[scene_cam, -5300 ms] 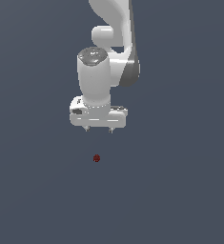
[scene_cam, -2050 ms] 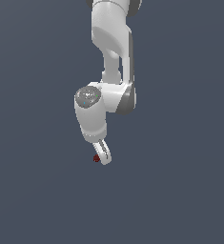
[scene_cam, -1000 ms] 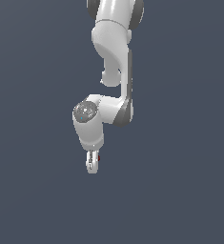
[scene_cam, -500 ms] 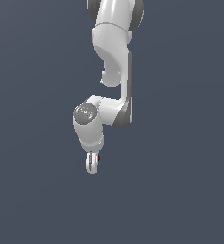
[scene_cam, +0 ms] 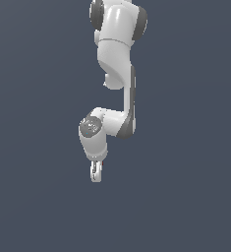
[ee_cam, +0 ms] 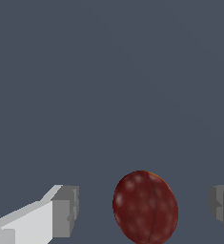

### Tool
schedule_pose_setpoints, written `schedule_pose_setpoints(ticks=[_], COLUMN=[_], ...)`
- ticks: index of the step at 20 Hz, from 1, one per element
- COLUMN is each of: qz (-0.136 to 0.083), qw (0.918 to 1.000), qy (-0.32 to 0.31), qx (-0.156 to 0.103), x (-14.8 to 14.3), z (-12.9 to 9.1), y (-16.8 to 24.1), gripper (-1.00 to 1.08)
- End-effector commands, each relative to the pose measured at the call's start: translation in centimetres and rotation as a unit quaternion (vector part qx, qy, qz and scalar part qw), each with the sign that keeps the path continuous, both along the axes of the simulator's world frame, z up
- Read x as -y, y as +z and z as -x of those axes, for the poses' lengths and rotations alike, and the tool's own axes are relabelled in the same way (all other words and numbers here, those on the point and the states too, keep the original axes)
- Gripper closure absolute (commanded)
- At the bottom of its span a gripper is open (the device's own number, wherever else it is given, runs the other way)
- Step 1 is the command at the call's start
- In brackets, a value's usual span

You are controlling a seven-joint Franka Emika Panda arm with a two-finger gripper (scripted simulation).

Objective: Pick up the object and move it to a goal position.

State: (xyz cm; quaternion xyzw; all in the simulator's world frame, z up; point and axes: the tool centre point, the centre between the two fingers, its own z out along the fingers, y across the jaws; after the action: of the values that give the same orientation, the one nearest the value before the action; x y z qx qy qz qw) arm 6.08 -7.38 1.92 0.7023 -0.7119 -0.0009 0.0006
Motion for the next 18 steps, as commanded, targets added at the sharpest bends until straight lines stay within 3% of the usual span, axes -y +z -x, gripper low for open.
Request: schedule_pose_setpoints(ticks=[1, 2, 3, 18], qz=[0.0, 0.0, 0.0, 0.0], qw=[1.0, 1.0, 1.0, 1.0], qy=[0.0, 0.0, 0.0, 0.0], qx=[0.001, 0.001, 0.001, 0.001], x=[-0.01, -0.01, -0.01, -0.07], z=[-0.14, -0.16, -0.16, -0.1], y=[-0.24, -0.23, -0.23, 0.48], gripper=[-0.92, -0.92, 1.08, 1.08])
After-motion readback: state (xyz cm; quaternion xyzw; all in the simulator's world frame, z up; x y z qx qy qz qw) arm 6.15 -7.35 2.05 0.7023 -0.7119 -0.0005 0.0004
